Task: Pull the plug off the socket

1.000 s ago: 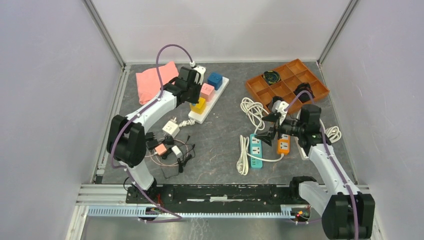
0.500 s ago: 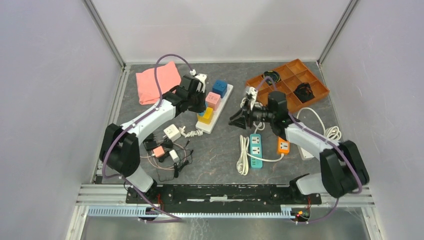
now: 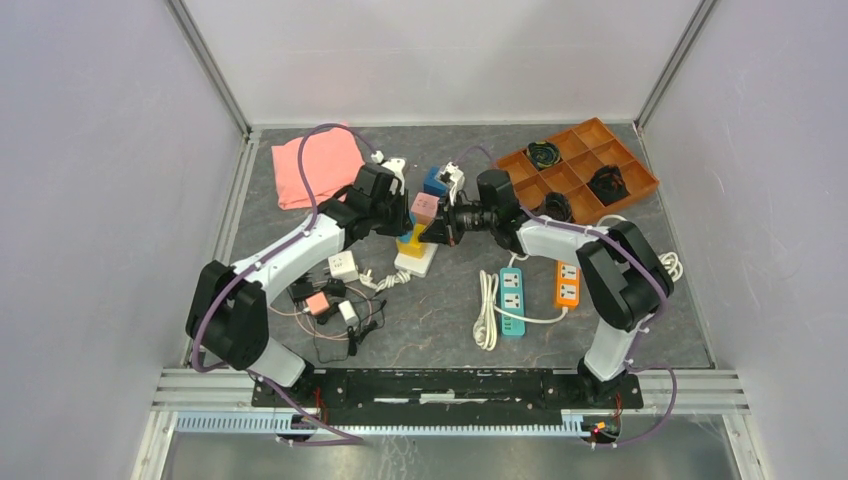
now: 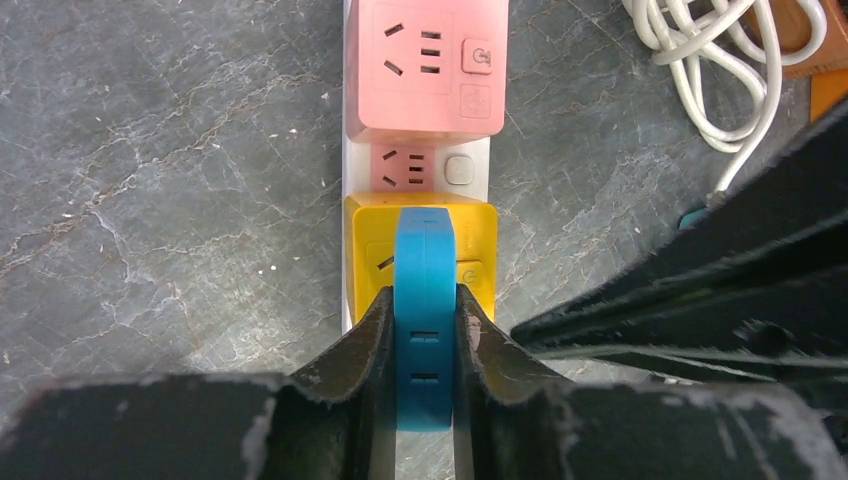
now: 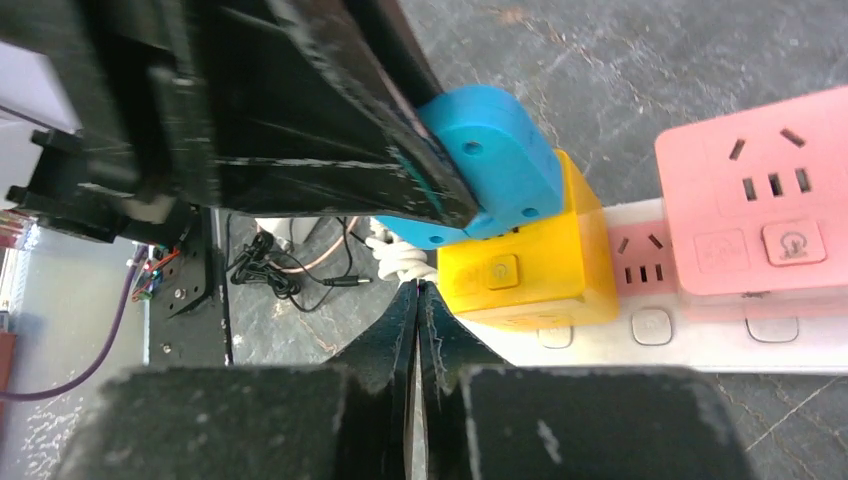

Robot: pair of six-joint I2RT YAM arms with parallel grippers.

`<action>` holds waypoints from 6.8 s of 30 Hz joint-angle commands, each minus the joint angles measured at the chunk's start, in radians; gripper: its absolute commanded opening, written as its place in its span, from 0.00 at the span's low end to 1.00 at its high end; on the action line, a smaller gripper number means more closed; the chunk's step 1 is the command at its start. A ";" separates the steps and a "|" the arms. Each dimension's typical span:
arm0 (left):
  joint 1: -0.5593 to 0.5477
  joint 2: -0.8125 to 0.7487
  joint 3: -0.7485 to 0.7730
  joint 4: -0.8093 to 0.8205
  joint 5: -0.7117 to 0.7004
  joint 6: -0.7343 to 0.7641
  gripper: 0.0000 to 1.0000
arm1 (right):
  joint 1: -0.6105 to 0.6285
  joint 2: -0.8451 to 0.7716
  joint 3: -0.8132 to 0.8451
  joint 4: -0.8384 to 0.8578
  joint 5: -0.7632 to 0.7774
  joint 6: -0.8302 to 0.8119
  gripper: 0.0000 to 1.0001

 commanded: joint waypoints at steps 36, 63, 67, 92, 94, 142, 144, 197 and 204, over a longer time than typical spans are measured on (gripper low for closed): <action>0.002 -0.199 0.135 -0.033 -0.039 -0.022 0.02 | 0.014 0.130 0.134 -0.176 0.068 -0.131 0.03; 0.464 -0.606 -0.392 0.011 -0.108 -0.062 0.02 | -0.245 -0.698 -0.273 -0.356 -0.126 -0.652 0.33; 0.583 -0.476 -0.400 0.098 -0.051 -0.109 0.02 | -0.276 -0.718 -0.346 -0.289 -0.161 -0.631 0.33; 0.828 -0.084 -0.357 0.206 0.165 -0.225 0.79 | -0.336 -0.669 -0.346 -0.314 -0.218 -0.665 0.35; 0.828 -0.108 -0.361 0.200 0.143 -0.223 0.88 | -0.338 -0.672 -0.346 -0.315 -0.219 -0.665 0.35; -0.078 -0.485 -0.251 0.114 -0.240 0.033 1.00 | -0.394 -0.660 -0.327 -0.422 -0.274 -0.786 0.82; -0.078 -0.493 -0.272 0.154 -0.214 0.054 1.00 | -0.395 -0.657 -0.327 -0.423 -0.274 -0.788 0.83; -0.034 -0.097 -0.148 0.174 -0.018 -0.004 1.00 | -0.394 -0.647 -0.323 -0.439 -0.274 -0.804 0.84; -0.113 0.039 -0.048 0.089 -0.256 0.037 1.00 | -0.394 -0.640 -0.323 -0.441 -0.277 -0.806 0.84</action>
